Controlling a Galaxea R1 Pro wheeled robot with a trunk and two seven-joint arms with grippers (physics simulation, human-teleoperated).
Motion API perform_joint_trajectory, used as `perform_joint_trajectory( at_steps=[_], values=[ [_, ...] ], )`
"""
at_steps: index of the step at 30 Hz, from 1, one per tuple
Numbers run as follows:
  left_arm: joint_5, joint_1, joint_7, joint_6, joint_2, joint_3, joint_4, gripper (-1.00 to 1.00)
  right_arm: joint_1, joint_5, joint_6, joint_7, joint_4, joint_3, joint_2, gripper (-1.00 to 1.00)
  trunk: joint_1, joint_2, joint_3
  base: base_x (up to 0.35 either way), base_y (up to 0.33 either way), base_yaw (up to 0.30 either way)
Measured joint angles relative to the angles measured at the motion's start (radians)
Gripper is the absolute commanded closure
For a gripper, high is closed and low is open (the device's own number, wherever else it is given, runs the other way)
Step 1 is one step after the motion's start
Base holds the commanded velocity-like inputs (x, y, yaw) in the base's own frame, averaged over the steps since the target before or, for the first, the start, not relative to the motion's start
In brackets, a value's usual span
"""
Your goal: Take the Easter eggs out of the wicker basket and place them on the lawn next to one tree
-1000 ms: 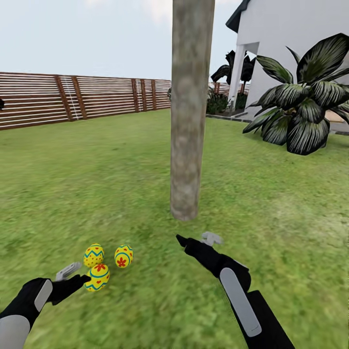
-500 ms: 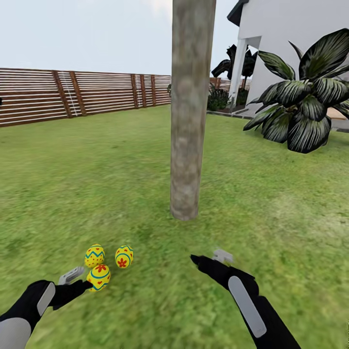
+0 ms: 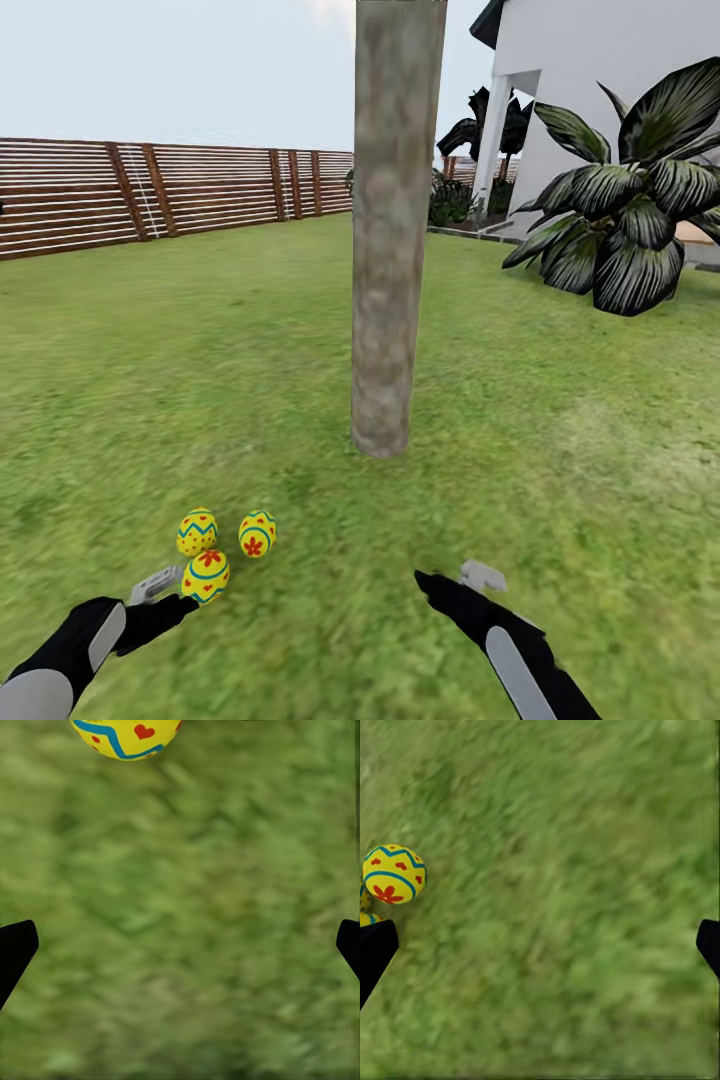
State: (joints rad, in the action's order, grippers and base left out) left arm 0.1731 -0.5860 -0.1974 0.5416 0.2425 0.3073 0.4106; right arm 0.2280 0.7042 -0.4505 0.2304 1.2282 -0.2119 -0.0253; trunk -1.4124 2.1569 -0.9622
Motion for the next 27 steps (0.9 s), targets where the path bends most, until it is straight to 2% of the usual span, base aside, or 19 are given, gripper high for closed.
perform_joint_trajectory(
  at_steps=[3, 4, 7, 11, 21, 27],
  values=[
    [0.000, 0.001, 0.001, -0.019, -0.001, -0.006, -0.013, -1.00, -0.044, -0.071, 0.051, 0.001, -0.010, 0.001, -0.033, -1.00, 0.012, -0.021, 0.009, 0.000, 0.000, 0.000],
    [0.000, 0.001, 0.001, -0.028, -0.001, -0.007, -0.020, -1.00, -0.051, -0.080, 0.070, 0.001, -0.016, 0.002, -0.037, -1.00, 0.015, -0.028, 0.012, 0.000, 0.000, 0.000],
    [-0.003, 0.002, 0.001, -0.114, -0.001, -0.009, -0.085, -1.00, -0.072, -0.106, 0.193, 0.001, -0.090, 0.001, -0.047, -1.00, 0.027, -0.049, 0.022, 0.000, 0.000, 0.000],
    [-0.007, 0.002, 0.001, -0.170, -0.003, -0.008, -0.137, -1.00, -0.078, -0.116, 0.267, -0.001, -0.175, 0.001, -0.050, -1.00, 0.042, -0.077, 0.034, 0.000, 0.000, 0.000],
    [-0.013, 0.002, 0.003, -0.190, -0.004, -0.019, -0.152, -1.00, -0.080, -0.117, 0.286, 0.003, -0.210, 0.002, -0.050, -1.00, 0.081, -0.147, 0.066, 0.000, 0.000, 0.000],
    [-0.023, 0.002, 0.021, -0.191, -0.019, -0.019, -0.154, -1.00, -0.080, -0.109, 0.287, 0.004, -0.223, 0.003, -0.051, -1.00, 0.104, -0.189, 0.085, 0.000, 0.000, 0.000]
  ],
)
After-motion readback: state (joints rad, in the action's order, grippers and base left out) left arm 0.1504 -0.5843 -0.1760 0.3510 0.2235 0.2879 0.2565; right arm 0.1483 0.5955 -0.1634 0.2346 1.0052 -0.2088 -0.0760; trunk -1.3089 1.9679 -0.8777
